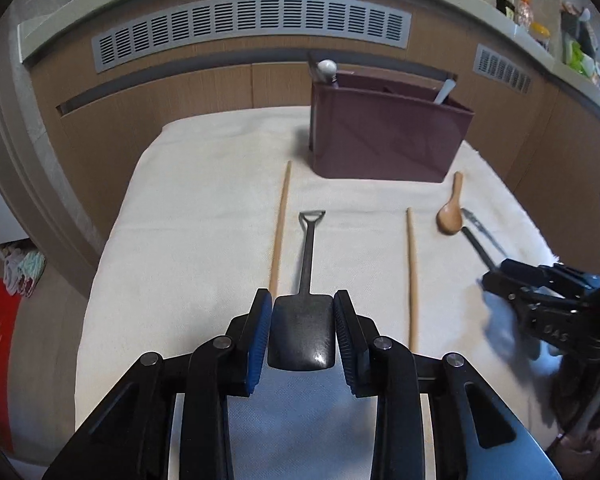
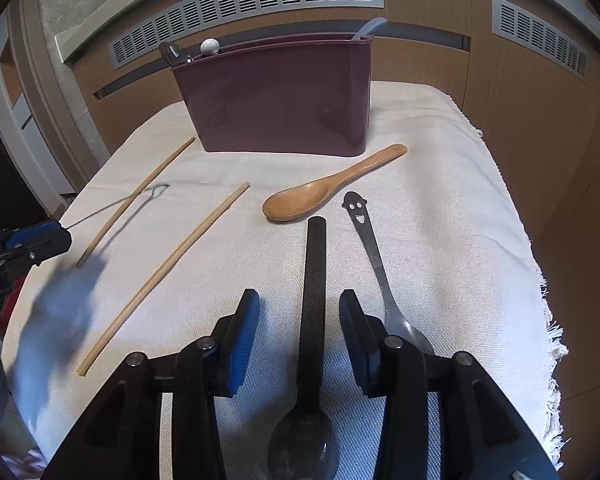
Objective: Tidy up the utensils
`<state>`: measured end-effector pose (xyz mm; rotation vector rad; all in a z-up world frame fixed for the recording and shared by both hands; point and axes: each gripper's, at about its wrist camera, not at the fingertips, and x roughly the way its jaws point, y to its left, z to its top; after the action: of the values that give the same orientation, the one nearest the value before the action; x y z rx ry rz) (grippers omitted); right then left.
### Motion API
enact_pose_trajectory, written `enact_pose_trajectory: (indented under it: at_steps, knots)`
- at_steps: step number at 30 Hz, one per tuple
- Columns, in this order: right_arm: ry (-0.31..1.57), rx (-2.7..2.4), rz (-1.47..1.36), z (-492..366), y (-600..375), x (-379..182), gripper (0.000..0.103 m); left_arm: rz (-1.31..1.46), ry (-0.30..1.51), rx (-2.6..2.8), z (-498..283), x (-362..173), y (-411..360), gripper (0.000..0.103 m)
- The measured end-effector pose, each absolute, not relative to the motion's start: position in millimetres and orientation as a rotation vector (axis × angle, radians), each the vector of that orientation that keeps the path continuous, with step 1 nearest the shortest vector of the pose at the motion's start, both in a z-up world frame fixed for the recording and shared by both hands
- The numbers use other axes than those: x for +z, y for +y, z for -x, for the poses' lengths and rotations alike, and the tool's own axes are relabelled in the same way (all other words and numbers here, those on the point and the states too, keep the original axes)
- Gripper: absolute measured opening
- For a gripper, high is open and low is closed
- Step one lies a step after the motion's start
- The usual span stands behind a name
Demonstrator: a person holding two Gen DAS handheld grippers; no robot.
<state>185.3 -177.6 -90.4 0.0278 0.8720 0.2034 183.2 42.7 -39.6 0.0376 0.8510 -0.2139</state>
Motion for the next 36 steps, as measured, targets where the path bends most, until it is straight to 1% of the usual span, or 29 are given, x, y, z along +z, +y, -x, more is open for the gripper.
enact_pose_trajectory:
  at_steps: [4,6,7,9,11,12,13,15,19,21,23,24,27,29,31,33,36]
  knots:
    - [0.872,0.199,-0.034,-185,-179,-90,0.044,-0.056,0.927,-0.319,-180,-50,28,0.034]
    - [0.872,0.198,-0.037,-185,-180,-90,0.048,-0.057,0.982,-0.377,-177,-60,17,0.036]
    - [0.868,0.195,-0.040,-185,-180,-89,0.050,-0.063,1.014,-0.405,-175,-65,11,0.040]
    - [0.858,0.197,-0.053,-184,-183,-87,0.052,-0.097,1.020,-0.410,-171,-67,4,0.046]
    - [0.845,0.201,-0.077,-182,-188,-85,0.054,-0.129,1.026,-0.396,-167,-64,3,0.050]
    - [0.839,0.204,-0.090,-182,-190,-84,0.054,-0.133,1.025,-0.385,-166,-63,7,0.056]
    - [0.836,0.207,-0.103,-181,-193,-83,0.054,-0.139,1.023,-0.358,-164,-61,11,0.065]
    - [0.831,0.198,-0.119,-181,-198,-79,0.054,-0.137,1.026,-0.314,-164,-60,22,0.073]
    - [0.783,0.142,-0.093,-171,-216,-58,0.055,-0.010,1.124,-0.365,-167,-71,33,0.073]
    - [0.746,0.090,-0.091,-165,-232,-44,0.061,0.042,1.144,-0.433,-165,-72,23,0.075]
    - [0.703,0.017,-0.085,-159,-250,-32,0.071,0.046,1.131,-0.526,-164,-68,3,0.075]
    - [0.692,-0.011,-0.082,-157,-257,-29,0.072,0.066,1.132,-0.578,-166,-67,-5,0.075]
    - [0.692,-0.082,-0.091,-154,-277,-27,0.073,0.156,1.158,-0.732,-184,-67,-39,0.076]
    - [0.709,-0.110,-0.101,-152,-287,-29,0.073,0.169,1.151,-0.778,-197,-62,-54,0.076]
    - [0.723,-0.118,-0.098,-149,-290,-34,0.073,0.116,1.124,-0.780,-205,-54,-59,0.076]
    - [0.743,-0.113,-0.091,-146,-289,-40,0.073,0.006,1.084,-0.725,-208,-43,-54,0.076]
    - [0.779,-0.038,-0.062,-144,-266,-49,0.073,-0.078,1.045,-0.593,-212,-33,-27,0.077]
